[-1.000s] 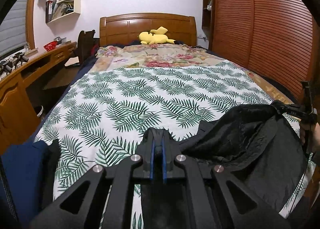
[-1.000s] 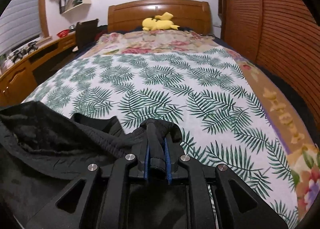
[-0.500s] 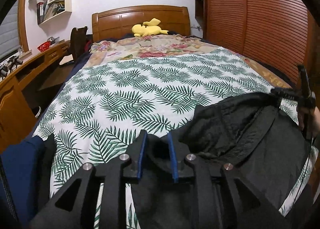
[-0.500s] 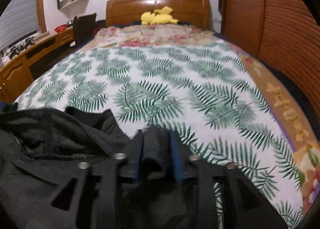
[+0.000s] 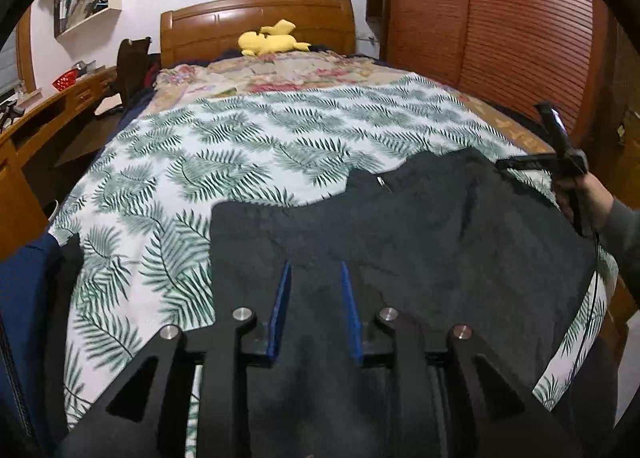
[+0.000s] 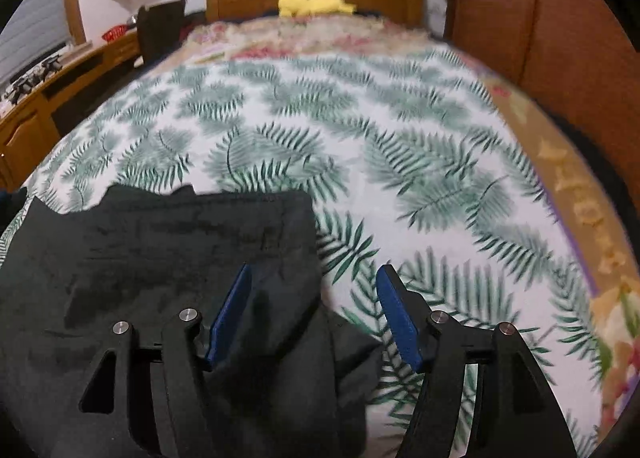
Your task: Fold large clothes
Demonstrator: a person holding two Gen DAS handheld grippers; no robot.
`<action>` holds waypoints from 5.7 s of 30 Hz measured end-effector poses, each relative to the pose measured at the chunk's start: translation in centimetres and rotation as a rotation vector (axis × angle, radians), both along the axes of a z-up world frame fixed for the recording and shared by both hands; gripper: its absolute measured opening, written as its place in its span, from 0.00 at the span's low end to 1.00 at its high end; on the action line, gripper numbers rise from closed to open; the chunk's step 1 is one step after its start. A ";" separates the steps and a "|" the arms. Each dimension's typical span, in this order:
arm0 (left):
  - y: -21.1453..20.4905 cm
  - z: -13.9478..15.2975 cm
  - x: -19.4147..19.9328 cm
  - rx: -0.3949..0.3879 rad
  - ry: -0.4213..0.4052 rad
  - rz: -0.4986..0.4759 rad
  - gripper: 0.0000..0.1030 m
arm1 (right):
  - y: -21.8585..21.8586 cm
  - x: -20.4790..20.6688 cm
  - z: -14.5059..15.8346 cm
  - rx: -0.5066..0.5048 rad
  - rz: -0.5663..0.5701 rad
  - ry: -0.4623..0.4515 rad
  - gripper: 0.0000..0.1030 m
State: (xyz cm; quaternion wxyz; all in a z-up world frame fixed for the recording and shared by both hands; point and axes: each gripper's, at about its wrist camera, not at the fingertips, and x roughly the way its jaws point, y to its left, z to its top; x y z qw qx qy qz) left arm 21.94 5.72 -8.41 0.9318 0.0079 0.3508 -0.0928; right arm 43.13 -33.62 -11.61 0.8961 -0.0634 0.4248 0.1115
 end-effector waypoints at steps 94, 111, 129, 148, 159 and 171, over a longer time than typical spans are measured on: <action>3.8 -8.1 -9.7 0.020 0.150 0.301 0.59 | 12.4 -22.0 -3.4 -0.123 0.360 -0.072 0.55; 4.5 -7.3 -11.8 -0.080 0.159 0.284 0.57 | 12.5 -22.4 -2.6 -0.114 0.353 -0.107 0.55; 2.8 -7.3 -12.6 -0.070 0.157 0.253 0.40 | 16.0 -23.9 -3.2 0.001 0.482 -0.050 0.55; -13.2 9.8 -6.9 -0.003 -0.116 -0.041 0.08 | 8.6 -24.0 0.6 0.031 0.374 -0.130 0.55; -29.9 10.0 -0.7 -0.016 -0.076 -0.312 0.07 | -2.8 -25.4 3.5 0.099 0.193 -0.186 0.55; -29.4 8.8 -1.9 -0.013 -0.026 -0.306 0.20 | -4.5 -25.1 4.0 0.105 0.148 -0.183 0.55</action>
